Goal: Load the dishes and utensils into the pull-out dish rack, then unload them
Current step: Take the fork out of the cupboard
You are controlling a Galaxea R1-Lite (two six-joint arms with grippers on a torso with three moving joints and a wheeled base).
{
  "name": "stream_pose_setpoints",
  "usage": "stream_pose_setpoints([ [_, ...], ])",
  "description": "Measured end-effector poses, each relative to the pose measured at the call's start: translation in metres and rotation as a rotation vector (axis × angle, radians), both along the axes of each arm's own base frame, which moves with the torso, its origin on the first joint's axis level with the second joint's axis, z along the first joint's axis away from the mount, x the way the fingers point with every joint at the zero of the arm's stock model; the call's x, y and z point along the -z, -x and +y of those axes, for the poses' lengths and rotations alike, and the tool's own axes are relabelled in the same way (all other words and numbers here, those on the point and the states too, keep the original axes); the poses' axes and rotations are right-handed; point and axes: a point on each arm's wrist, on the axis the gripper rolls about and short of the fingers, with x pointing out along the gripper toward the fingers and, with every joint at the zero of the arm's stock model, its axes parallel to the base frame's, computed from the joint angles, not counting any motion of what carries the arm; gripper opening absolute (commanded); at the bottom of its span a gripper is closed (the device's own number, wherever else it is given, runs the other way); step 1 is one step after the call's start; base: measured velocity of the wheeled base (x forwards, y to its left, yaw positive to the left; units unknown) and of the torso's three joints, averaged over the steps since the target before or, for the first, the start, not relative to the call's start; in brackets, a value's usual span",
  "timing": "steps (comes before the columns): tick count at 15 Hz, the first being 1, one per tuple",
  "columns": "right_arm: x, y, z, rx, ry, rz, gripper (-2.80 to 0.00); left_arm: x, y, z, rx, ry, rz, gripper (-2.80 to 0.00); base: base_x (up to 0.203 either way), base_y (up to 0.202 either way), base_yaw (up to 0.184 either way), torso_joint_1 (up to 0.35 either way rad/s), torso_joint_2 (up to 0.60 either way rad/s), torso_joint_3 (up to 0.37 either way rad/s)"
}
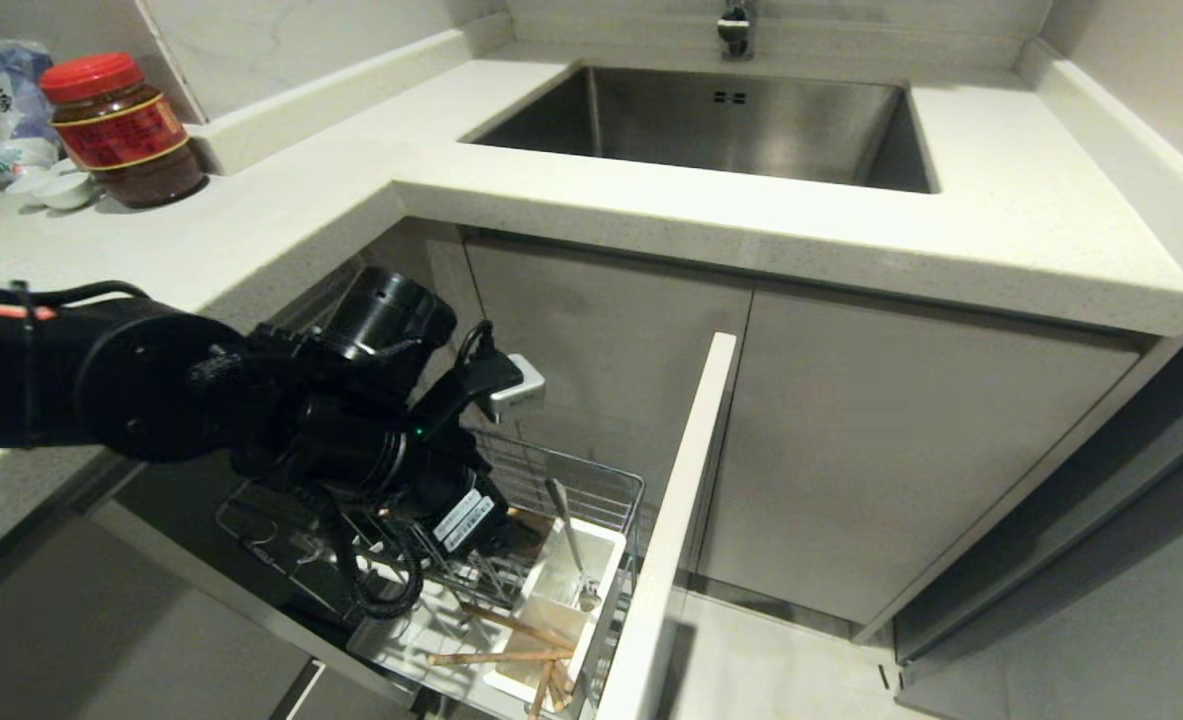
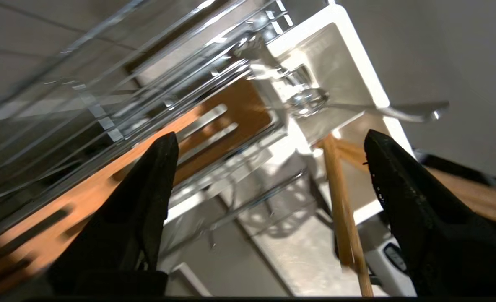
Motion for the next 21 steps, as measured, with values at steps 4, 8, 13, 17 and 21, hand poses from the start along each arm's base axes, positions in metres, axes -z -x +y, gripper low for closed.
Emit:
stream_pose_setpoints([
  [4, 0.000, 0.000, 0.000, 0.000, 0.000, 0.000, -2.80, 0.023, -0.028, -0.009, 0.034, 0.051, 0.088, 0.00, 0.000, 0.000, 0.000, 0.000, 0.00, 0.000],
  [8, 0.000, 0.000, 0.000, 0.000, 0.000, 0.000, -2.80, 0.039, -0.055, -0.008, 0.030, 0.134, 0.097, 0.00, 0.000, 0.000, 0.000, 0.000, 0.00, 0.000],
  [13, 0.000, 0.000, 0.000, 0.000, 0.000, 0.000, -2.80, 0.049, -0.076, -0.006, 0.047, 0.245, 0.119, 0.00, 0.000, 0.000, 0.000, 0.000, 0.00, 0.000],
  [17, 0.000, 0.000, 0.000, 0.001, 0.000, 0.000, -2.80, 0.056, -0.084, -0.009, 0.051, 0.288, 0.138, 0.00, 0.000, 0.000, 0.000, 0.000, 0.00, 0.000],
  [21, 0.000, 0.000, 0.000, 0.000, 0.000, 0.000, -2.80, 0.060, -0.087, -0.011, 0.050, 0.286, 0.149, -2.80, 0.000, 0.000, 0.000, 0.000, 0.00, 0.000],
])
